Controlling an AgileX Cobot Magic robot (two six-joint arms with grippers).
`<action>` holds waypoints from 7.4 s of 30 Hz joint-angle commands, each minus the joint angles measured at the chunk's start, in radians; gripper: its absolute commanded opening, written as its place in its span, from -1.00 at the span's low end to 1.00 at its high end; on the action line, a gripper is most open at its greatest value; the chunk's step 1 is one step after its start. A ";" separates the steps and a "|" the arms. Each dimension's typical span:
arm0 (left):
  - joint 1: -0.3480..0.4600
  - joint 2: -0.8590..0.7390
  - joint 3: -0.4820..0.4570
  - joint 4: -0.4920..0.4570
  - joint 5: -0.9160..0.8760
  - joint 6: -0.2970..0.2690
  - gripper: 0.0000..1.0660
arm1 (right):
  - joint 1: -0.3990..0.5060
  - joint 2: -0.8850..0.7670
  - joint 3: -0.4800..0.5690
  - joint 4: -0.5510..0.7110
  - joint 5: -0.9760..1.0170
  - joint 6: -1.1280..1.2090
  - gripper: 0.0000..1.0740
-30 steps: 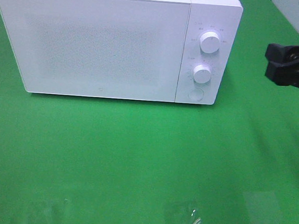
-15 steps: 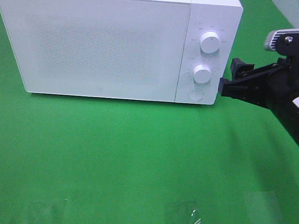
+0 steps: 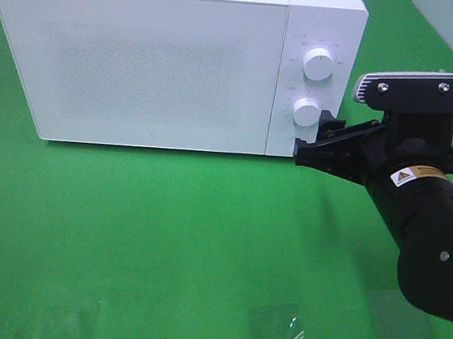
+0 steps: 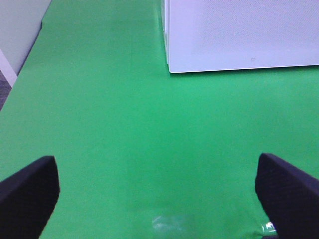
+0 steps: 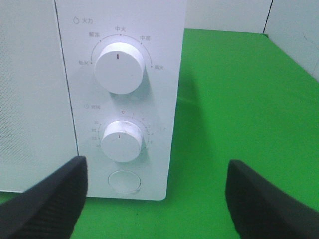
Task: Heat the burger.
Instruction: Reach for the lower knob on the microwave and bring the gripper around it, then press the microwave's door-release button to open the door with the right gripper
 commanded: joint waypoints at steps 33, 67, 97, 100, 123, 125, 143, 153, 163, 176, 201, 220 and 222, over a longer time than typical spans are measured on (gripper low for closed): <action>0.001 -0.018 -0.001 -0.002 -0.013 -0.008 0.87 | -0.060 0.227 -0.215 -0.094 0.007 0.045 0.36; 0.001 -0.018 -0.001 -0.001 -0.013 -0.008 0.87 | -0.142 0.401 -0.363 -0.193 0.017 0.122 0.36; 0.001 -0.018 -0.001 -0.001 -0.013 -0.008 0.87 | -0.175 0.401 -0.385 -0.242 0.046 0.137 -1.00; 0.001 -0.018 -0.001 -0.001 -0.013 -0.008 0.87 | -0.175 0.401 -0.385 -0.242 0.047 0.265 -1.00; 0.001 -0.018 -0.001 -0.001 -0.013 -0.008 0.87 | -0.176 0.401 -0.385 -0.404 -0.026 1.790 -1.00; 0.001 -0.018 -0.001 -0.001 -0.013 -0.008 0.87 | -0.176 0.401 -0.385 -0.413 -0.048 1.841 -1.00; 0.001 -0.018 -0.001 -0.001 -0.013 -0.008 0.87 | -0.176 0.401 -0.384 -0.413 -0.061 1.828 -1.00; 0.001 -0.018 -0.001 -0.001 -0.013 -0.008 0.87 | -0.176 0.401 -0.384 -0.358 -0.059 1.826 -0.74; 0.001 -0.018 -0.001 -0.001 -0.013 -0.008 0.87 | -0.176 0.395 -0.372 -0.298 -0.059 1.785 -0.02; 0.001 -0.018 -0.001 -0.001 -0.013 -0.008 0.87 | -0.175 0.318 -0.236 -0.377 0.003 1.669 0.31; 0.001 -0.018 -0.001 -0.001 -0.013 -0.008 0.87 | -0.202 -0.118 -0.106 -0.452 0.793 0.499 0.31; 0.001 -0.018 -0.001 -0.001 -0.013 -0.008 0.87 | -0.349 -0.441 -0.156 -0.614 1.563 0.169 0.31; 0.001 -0.018 -0.001 -0.001 -0.013 -0.008 0.87 | -0.349 -0.513 -0.218 -0.695 1.776 0.189 0.31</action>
